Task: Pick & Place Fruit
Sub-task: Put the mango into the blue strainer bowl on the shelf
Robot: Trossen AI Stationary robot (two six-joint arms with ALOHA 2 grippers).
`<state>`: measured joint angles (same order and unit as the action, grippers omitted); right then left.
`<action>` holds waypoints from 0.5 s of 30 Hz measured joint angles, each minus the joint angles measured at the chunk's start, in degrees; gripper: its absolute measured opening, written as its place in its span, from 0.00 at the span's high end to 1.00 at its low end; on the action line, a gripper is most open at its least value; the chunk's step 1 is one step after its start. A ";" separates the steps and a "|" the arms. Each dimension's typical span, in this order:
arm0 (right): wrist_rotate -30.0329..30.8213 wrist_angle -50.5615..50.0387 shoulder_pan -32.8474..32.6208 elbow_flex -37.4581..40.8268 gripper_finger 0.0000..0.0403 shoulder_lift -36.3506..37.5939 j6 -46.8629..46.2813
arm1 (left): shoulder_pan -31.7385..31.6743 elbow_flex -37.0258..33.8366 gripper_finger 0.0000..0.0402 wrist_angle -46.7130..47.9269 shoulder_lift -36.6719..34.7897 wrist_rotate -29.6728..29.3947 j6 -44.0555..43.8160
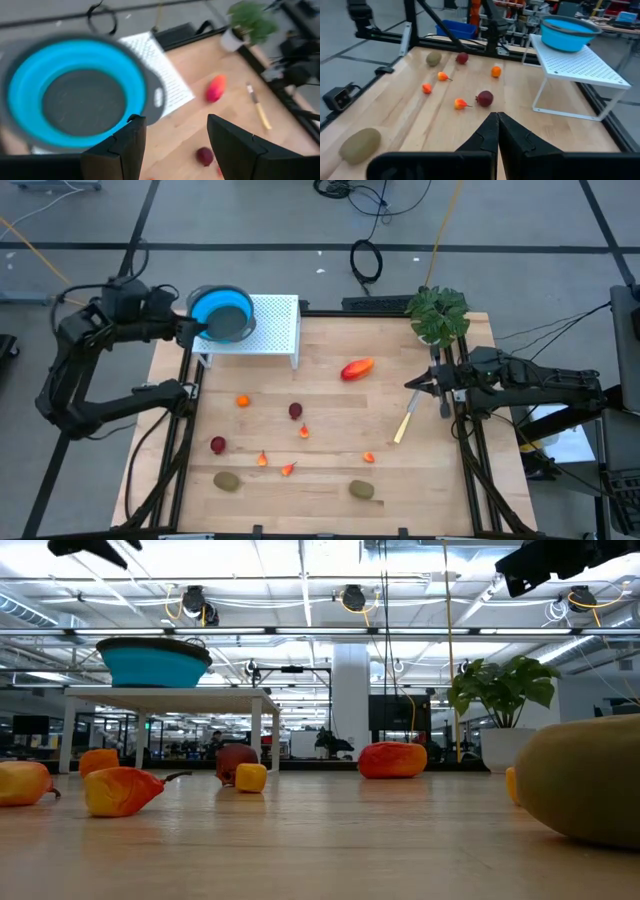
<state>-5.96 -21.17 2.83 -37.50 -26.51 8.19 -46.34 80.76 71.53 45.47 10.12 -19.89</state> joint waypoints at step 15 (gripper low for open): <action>0.34 -0.13 0.00 0.00 1.00 -0.02 -0.02 | 18.35 -4.82 0.48 -27.26 1.51 6.56 1.82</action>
<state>-5.62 -21.30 2.83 -37.50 -26.53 8.16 -27.99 75.94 44.27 46.97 16.69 -18.07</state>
